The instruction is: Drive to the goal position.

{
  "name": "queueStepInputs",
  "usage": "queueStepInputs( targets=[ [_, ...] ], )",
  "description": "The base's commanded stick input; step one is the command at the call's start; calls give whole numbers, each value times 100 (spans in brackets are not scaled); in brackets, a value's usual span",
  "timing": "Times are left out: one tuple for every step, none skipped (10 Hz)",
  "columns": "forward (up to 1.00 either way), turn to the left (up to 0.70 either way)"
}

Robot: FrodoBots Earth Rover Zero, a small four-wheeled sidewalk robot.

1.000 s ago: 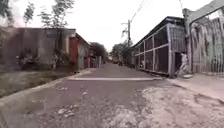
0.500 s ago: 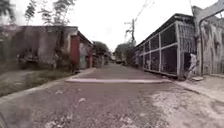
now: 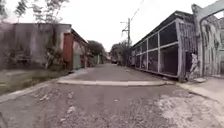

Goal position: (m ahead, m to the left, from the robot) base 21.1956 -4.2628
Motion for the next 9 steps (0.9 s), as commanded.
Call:
queueStepInputs(
  targets=[
    [70, 7],
    [70, 7],
    [70, 7],
    [70, 7],
    [70, 7],
    [70, 7],
    [70, 7],
    [70, 7],
    [70, 7]
  ],
)
